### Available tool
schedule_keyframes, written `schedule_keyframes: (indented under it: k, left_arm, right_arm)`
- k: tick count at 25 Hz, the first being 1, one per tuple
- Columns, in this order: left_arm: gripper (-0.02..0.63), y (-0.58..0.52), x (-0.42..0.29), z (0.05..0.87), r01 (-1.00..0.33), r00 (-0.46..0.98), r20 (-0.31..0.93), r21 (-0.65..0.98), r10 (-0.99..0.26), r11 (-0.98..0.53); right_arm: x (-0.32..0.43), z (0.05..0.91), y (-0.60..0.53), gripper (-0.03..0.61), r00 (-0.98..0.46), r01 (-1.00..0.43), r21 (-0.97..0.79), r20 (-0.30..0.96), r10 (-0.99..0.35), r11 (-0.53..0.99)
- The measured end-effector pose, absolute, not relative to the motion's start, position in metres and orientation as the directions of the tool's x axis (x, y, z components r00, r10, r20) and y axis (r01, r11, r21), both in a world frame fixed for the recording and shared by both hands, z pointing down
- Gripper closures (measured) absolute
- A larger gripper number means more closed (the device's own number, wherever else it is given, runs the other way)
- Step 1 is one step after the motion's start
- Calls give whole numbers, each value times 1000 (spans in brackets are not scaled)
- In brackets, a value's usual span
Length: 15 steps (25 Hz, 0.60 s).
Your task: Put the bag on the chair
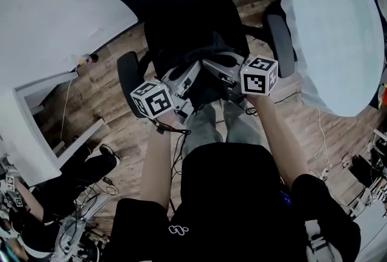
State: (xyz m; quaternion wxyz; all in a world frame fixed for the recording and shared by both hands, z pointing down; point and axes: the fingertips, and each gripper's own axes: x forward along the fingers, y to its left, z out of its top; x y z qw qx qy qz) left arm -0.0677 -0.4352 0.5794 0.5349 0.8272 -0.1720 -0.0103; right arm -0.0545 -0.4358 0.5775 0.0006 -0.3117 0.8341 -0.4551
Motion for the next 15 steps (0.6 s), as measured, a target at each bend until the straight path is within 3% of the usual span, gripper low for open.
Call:
schedule_keyframes:
  k: [4,7,15]
  left_arm:
    - [566,-435,-73,581,-281,935,177,897,-307,-341]
    - [529,-435,-81,576,-274,928,159,904,-336,-328]
    - [517,-431,-133,548,-277,858,105,919,-502,-281]
  right_arm:
    - [-57,579,-436,506,-806,-510,-774,277,-523,376]
    - [-57,572,-433,381,-823,-474,-791,243,-513,386]
    - [-14,557,-421,378,-819,-551,-702,351,-454,450]
